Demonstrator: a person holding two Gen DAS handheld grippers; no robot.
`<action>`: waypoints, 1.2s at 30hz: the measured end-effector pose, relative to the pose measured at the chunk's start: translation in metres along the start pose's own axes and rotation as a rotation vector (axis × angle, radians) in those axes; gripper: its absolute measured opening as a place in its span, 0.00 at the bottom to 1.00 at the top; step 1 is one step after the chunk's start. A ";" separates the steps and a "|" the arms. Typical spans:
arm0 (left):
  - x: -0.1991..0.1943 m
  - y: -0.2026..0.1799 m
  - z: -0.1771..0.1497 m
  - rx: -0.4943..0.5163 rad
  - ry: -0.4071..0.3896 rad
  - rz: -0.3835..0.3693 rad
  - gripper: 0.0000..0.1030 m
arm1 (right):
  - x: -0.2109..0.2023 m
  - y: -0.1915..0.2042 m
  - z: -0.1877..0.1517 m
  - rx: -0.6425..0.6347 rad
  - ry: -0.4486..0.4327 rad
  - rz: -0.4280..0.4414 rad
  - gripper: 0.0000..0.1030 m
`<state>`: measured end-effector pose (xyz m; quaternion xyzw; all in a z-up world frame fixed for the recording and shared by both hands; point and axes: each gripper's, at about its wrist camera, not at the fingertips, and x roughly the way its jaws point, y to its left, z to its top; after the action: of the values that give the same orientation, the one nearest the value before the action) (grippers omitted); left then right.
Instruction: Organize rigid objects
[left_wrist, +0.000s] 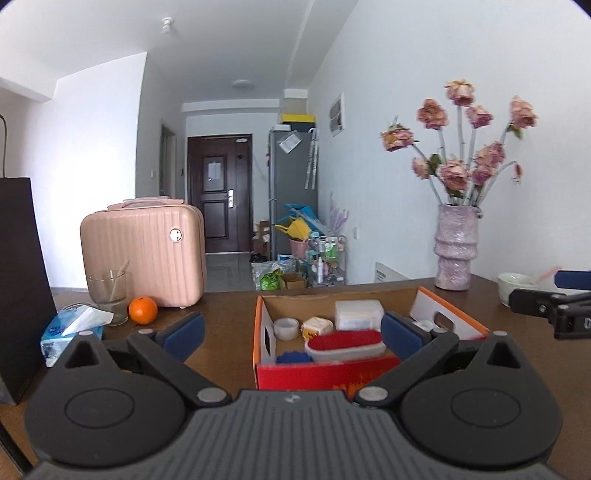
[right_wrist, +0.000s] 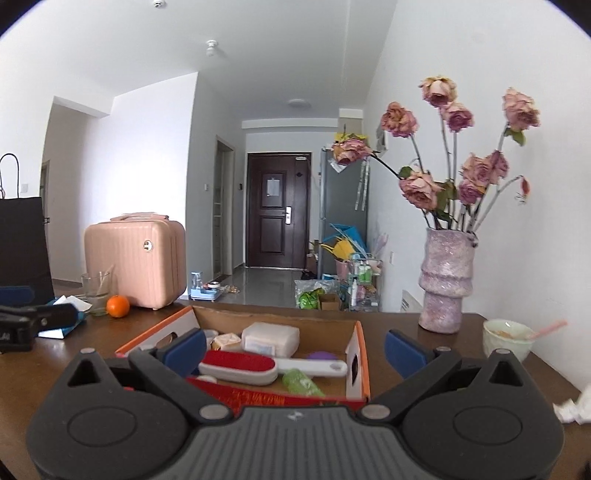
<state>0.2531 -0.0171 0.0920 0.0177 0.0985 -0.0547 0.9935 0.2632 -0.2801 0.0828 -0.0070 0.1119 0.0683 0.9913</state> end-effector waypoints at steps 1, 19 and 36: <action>-0.009 0.001 -0.004 0.007 0.000 -0.008 1.00 | -0.009 0.003 -0.004 -0.003 0.002 0.000 1.00; -0.164 0.000 -0.067 0.059 -0.035 0.023 1.00 | -0.156 0.040 -0.075 -0.008 0.030 0.066 1.00; -0.254 0.004 -0.096 -0.018 -0.052 0.044 1.00 | -0.244 0.069 -0.124 0.000 0.031 0.023 1.00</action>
<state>-0.0124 0.0178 0.0481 0.0094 0.0727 -0.0322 0.9968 -0.0093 -0.2482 0.0159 -0.0068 0.1272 0.0796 0.9887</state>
